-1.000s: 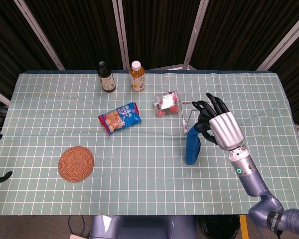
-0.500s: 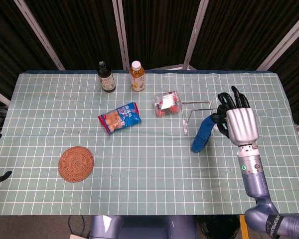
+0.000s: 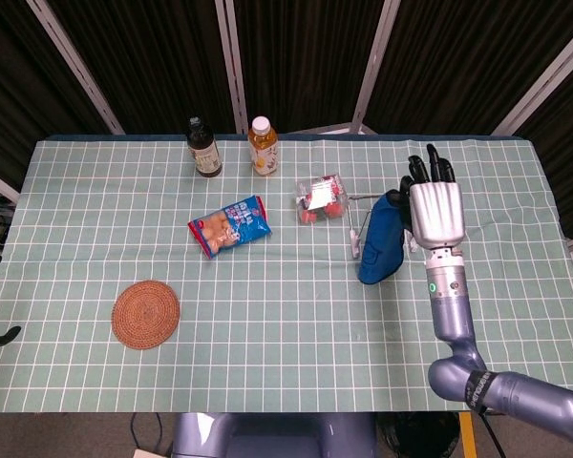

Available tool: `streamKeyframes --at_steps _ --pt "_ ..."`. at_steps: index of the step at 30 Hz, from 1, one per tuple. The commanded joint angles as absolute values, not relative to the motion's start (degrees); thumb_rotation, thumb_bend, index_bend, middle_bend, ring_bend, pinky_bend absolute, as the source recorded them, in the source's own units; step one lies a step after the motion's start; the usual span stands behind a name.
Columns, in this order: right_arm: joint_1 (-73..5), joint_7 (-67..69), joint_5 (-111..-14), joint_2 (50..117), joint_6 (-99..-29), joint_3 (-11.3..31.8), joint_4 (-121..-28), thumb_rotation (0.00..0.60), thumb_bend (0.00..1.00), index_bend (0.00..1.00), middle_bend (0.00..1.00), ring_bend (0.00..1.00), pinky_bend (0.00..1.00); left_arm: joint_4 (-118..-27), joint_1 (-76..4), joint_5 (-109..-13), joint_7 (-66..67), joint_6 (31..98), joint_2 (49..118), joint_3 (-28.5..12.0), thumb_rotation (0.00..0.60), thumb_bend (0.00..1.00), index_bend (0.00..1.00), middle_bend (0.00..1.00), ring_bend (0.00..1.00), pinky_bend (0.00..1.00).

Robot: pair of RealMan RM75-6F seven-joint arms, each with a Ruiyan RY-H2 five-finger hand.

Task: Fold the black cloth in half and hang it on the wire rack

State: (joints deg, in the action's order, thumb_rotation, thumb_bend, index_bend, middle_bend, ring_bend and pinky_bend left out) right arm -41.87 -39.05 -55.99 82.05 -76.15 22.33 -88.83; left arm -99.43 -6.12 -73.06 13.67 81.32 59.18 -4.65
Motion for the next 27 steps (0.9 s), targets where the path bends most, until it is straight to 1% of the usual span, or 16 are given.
streamKeyframes --at_steps 1,4,7,14,22,27 --pt "-43.84 -40.58 -53.56 83.96 -75.35 23.95 -86.04 0.6 0.49 0.74 0.19 0.0 0.18 -99.21 -6.23 -72.72 13.56 81.05 59.22 -4.79 0.6 0.0 0.0 0.0 0.0 0.0" --pt "-44.76 -41.05 -52.33 84.71 -74.8 24.54 -84.27 0.6 0.49 0.74 0.19 0.0 0.18 -98.9 -6.34 -72.29 13.47 80.76 59.25 -4.92 0.6 0.0 0.0 0.0 0.0 0.0" --pt "-46.26 -41.85 -50.19 86.28 -74.11 25.57 -80.32 0.6 0.49 0.74 0.19 0.0 0.18 -98.52 -6.53 -71.67 13.51 80.3 59.36 -5.08 0.6 0.0 0.0 0.0 0.0 0.0" --pt "-47.83 -41.93 -47.76 88.32 -73.27 26.55 -76.05 0.6 0.49 0.74 0.19 0.0 0.19 -98.15 -6.82 -71.0 13.78 79.81 59.62 -5.26 0.6 0.0 0.0 0.0 0.0 0.0" --pt "-49.9 -40.02 -49.8 89.14 -71.23 26.04 -71.75 0.6 0.49 0.74 0.19 0.0 0.19 -97.88 -7.26 -70.15 14.67 79.15 60.11 -5.34 0.6 0.0 0.0 0.0 0.0 0.0" --pt "-51.73 -39.89 -50.63 89.61 -69.56 26.02 -67.34 0.6 0.49 0.74 0.19 0.0 0.18 -97.66 -7.4 -69.66 15.11 78.98 60.37 -5.4 0.6 0.0 0.0 0.0 0.0 0.0"
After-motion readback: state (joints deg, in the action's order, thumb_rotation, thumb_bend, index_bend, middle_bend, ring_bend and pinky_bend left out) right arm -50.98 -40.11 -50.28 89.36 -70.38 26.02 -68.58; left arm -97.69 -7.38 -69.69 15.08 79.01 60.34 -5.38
